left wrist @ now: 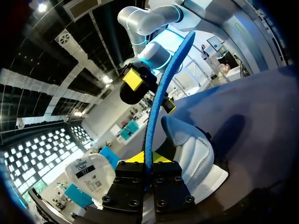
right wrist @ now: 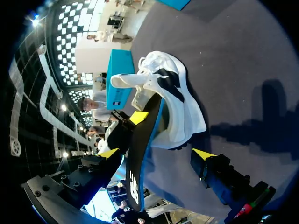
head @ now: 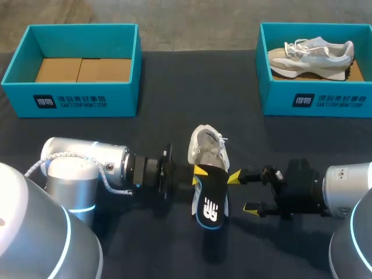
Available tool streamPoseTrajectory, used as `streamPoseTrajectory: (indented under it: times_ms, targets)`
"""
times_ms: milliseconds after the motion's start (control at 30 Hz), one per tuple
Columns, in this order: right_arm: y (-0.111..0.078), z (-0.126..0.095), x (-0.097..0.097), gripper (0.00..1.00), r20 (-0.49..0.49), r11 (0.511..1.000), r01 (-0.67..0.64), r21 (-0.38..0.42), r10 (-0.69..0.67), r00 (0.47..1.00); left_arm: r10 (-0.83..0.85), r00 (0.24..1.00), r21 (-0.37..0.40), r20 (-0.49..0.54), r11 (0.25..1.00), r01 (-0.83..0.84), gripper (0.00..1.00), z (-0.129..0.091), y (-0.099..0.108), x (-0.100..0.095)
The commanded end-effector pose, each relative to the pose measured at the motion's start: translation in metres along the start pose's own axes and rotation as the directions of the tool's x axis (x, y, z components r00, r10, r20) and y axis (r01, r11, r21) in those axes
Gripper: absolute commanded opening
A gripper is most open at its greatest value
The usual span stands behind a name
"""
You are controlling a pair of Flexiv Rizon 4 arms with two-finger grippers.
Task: Take the shoe out of the shoebox, open the shoe tongue, remove and reinsert the insole, then place the shoe into the shoebox
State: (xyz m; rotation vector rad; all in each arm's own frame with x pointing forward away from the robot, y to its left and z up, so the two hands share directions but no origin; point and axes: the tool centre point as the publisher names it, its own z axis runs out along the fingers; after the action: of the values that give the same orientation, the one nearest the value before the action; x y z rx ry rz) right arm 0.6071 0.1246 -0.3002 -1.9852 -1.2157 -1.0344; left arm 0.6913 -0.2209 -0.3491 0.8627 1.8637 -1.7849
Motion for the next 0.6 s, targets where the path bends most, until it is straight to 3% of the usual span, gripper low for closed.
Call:
streamPoseTrajectory:
  times_ms: [33, 333, 400, 600]
  targets:
    - [-0.001, 0.0014, 0.0021, 1.0, 0.009, 1.0, -0.001, -0.003, 0.001, 1.0, 0.001, 1.0, 0.001, -0.006, 1.0, -0.001, 0.0, 0.0011, -0.0013, 0.0027]
    - [-0.001, 0.0014, 0.0021, 1.0, 0.009, 1.0, -0.001, -0.003, 0.001, 1.0, 0.019, 1.0, 0.003, -0.014, 1.0, -0.019, 0.0, 0.0027, -0.0045, 0.0014]
    - [-0.001, 0.0014, 0.0021, 1.0, 0.009, 1.0, -0.001, -0.003, 0.001, 1.0, 0.021, 1.0, 0.004, -0.013, 1.0, -0.021, 0.24, 0.003, -0.0048, 0.001]
    - [-0.001, 0.0014, 0.0021, 1.0, 0.009, 1.0, -0.001, -0.003, 0.001, 1.0, 0.025, 1.0, 0.005, -0.016, 1.0, -0.025, 0.26, 0.0032, -0.0049, 0.0004]
